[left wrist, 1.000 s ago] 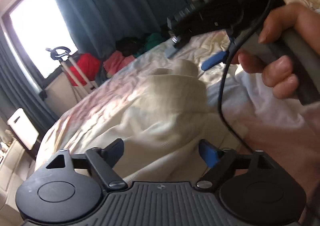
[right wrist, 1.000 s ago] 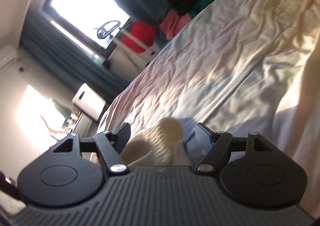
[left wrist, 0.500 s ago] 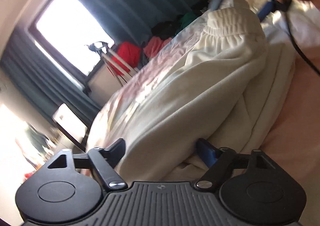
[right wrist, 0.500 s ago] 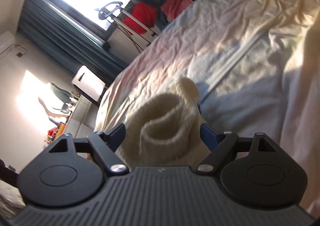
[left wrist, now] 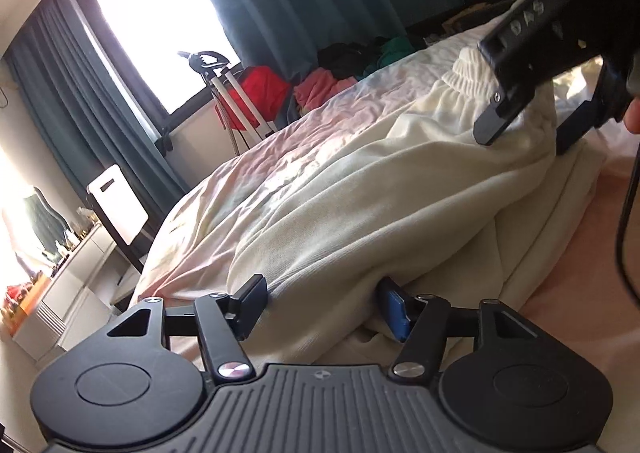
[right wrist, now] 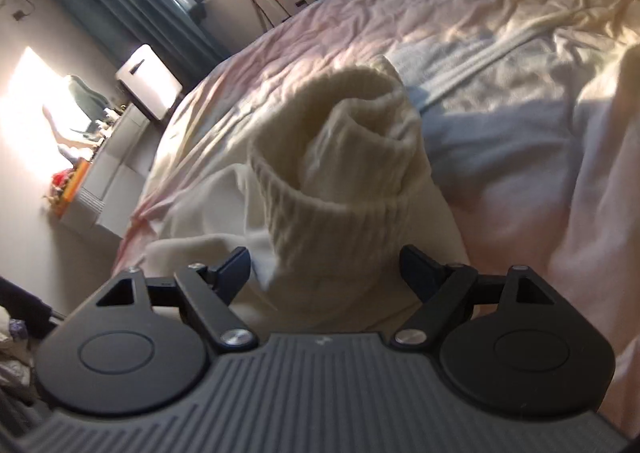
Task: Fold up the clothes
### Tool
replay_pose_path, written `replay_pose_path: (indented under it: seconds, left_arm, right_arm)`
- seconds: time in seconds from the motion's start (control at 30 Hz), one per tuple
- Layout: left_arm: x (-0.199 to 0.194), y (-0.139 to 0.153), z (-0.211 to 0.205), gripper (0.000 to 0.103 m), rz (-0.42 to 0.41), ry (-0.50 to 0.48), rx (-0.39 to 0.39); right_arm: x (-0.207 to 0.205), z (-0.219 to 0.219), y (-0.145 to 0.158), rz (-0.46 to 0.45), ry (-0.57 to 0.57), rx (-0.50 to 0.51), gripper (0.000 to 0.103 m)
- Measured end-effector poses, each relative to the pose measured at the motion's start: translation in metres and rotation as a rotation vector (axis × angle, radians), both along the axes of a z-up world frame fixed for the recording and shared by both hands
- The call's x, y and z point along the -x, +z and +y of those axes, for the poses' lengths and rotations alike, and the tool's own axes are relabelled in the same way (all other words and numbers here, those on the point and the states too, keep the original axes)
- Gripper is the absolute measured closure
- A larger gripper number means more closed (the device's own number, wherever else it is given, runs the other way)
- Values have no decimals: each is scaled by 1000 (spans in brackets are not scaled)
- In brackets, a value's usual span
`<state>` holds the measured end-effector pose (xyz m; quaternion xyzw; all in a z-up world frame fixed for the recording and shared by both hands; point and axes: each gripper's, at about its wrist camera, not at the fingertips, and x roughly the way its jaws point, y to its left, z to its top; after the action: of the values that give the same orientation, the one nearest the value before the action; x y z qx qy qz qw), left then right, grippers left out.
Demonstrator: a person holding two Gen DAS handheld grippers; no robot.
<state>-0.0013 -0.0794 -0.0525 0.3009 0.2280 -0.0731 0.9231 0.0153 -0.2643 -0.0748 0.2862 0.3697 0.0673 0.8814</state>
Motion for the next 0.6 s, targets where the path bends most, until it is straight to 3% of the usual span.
replay_pose_path:
  seconds: [0.1, 0.23, 0.3, 0.33, 0.37, 0.47, 0.57, 0.6]
  left_arm:
    - [0, 0, 2, 42, -3, 2, 3]
    - [1, 0, 1, 50, -33, -15, -20]
    - [4, 3, 1, 75, -45, -38, -27]
    - [7, 5, 1, 82, -48, -52, -25]
    - [11, 6, 0, 91, -38, -78, -24]
    - [20, 7, -3, 92, -1, -135, -13]
    - [18, -4, -5, 95, 108, -157, -2]
    - [18, -6, -5, 95, 121, -159, -7]
  right_arm:
    - [-1, 6, -1, -37, -11, 57, 20]
    - [-4, 1, -1, -84, -63, 81, 52]
    - [-5, -3, 5, -120, -74, 85, 63]
    - [-4, -5, 10, -150, -69, 88, 66]
    - [-4, -6, 15, -179, -65, 90, 67]
    - [-2, -15, 29, -261, -69, 86, 68]
    - [-7, -28, 16, -204, -89, 61, 67]
    - [-10, -33, 5, -146, -96, 45, 66]
